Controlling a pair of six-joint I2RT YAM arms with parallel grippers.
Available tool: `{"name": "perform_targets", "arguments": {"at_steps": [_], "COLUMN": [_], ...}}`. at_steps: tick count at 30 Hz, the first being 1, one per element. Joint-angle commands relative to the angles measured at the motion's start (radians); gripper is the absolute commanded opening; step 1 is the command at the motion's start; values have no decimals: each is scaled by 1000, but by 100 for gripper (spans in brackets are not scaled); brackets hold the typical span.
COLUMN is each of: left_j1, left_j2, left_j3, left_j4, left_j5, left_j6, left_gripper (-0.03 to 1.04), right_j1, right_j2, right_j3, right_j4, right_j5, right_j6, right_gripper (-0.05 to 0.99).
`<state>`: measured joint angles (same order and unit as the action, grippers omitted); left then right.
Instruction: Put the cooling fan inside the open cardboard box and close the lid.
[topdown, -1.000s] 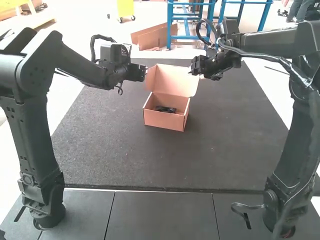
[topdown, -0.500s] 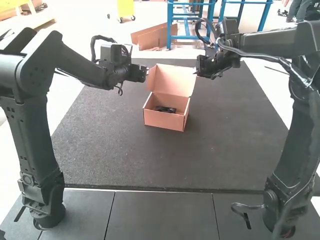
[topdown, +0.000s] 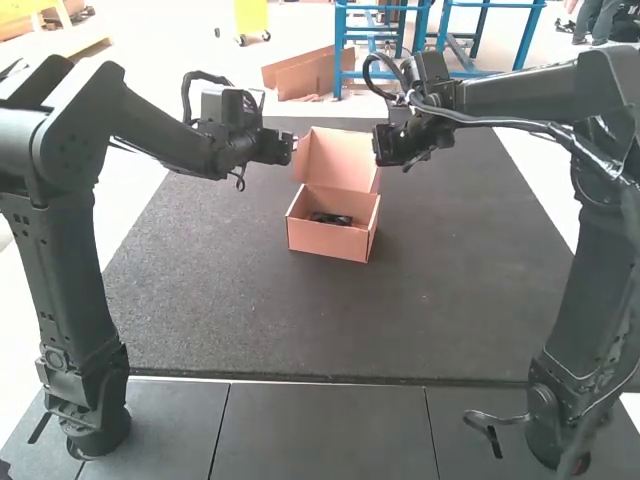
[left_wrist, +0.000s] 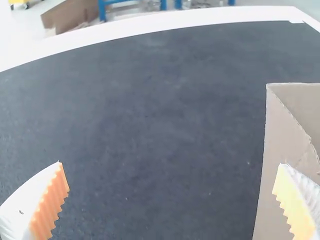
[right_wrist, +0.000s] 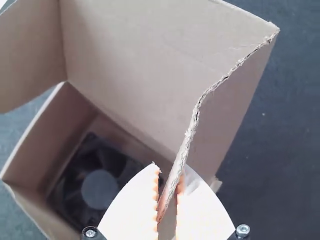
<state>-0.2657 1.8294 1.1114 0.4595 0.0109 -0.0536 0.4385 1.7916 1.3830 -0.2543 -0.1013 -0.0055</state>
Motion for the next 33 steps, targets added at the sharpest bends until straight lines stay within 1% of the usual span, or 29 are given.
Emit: {"name": "perform_targets", "arguments": {"at_steps": [1, 3, 8, 13, 17, 19, 23, 29, 33], "left_j1": [6, 6, 6, 6, 6, 6, 6, 0, -4], "left_j2": [-35, -36, -36, -36, -44, -53, -78, -119, -145], "left_j3": [18, 18, 18, 18, 18, 11, -15, -76, -114], "left_j4": [1, -7, -12, -10, -30, -45, -47, -45, -44], "left_j5": [15, 15, 15, 15, 15, 15, 17, 38, 80], "left_j6": [-6, -6, -6, -6, -9, -11, -9, -9, -9], "left_gripper": [97, 97, 97, 97, 97, 97, 97, 97, 97], "right_j1": [32, 46, 71, 108, 137, 151, 166, 166, 167], "right_j2": [-44, -44, -44, -44, -44, -44, -46, -64, -80], "right_j3": [-9, -10, -13, -24, -29, -30, -36, -55, -90], "right_j4": [13, 12, 10, 10, 10, 9, 7, -2, -2], "right_j5": [72, 84, 83, 115, 141, 146, 163, 166, 167], "right_j6": [-24, -24, -24, -25, -25, -25, -25, -25, -25], "right_gripper": [9, 7, 2, 1, 1, 1, 1, 1, 1]}}
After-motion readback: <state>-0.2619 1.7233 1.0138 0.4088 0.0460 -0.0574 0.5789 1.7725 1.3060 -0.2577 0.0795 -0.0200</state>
